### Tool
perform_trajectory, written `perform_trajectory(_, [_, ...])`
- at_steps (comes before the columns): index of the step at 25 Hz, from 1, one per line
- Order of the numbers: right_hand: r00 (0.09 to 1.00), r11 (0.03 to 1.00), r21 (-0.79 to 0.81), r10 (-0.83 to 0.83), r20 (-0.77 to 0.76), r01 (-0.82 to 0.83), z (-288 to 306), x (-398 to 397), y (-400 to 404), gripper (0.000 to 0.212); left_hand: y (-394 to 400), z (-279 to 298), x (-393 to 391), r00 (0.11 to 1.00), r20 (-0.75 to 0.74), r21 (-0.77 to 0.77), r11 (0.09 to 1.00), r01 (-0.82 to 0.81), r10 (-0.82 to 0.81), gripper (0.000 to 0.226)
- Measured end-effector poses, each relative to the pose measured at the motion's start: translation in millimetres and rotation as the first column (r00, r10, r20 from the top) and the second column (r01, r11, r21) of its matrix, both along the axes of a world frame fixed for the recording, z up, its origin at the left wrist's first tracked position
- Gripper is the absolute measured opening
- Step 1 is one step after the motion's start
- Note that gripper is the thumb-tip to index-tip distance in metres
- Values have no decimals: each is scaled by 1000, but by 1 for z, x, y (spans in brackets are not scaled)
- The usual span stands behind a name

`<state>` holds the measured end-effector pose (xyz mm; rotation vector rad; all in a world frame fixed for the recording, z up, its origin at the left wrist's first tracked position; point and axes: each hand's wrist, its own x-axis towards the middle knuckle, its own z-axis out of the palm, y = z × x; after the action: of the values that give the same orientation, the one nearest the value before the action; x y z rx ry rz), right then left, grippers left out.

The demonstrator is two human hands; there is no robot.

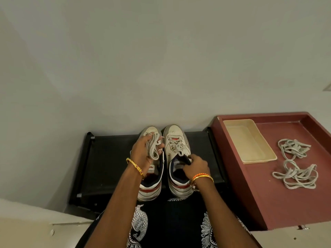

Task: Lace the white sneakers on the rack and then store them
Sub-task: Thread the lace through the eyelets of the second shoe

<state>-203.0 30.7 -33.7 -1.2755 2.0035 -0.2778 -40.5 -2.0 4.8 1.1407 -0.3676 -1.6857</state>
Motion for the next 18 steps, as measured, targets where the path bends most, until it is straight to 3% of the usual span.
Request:
perform_trajectory(3, [990, 994, -88, -75, -121, 64, -2, 4, -6, 31, -5, -8, 0, 993, 118, 39, 999, -32, 27, 15])
perform_trajectory(6, [982, 985, -125, -137, -129, 121, 3, -12, -8, 33, -5, -16, 3, 980, 197, 61, 998, -6, -6, 19])
perform_trajectory(12, [951, 967, -151, -232, -203, 203, 6, -61, -19, 36, -3, -24, 8, 987, 158, 9, 1000, -1, 0, 32])
perform_trajectory(16, [953, 975, -109, -212, -217, 192, 2, -76, -11, 33, -4, -15, -1, 996, 85, 75, 997, -35, 28, 17])
perform_trajectory(18, [958, 980, -112, -186, -217, 165, 8, -75, -14, 32, -9, -17, -6, 984, 155, 72, 992, -99, 87, 9])
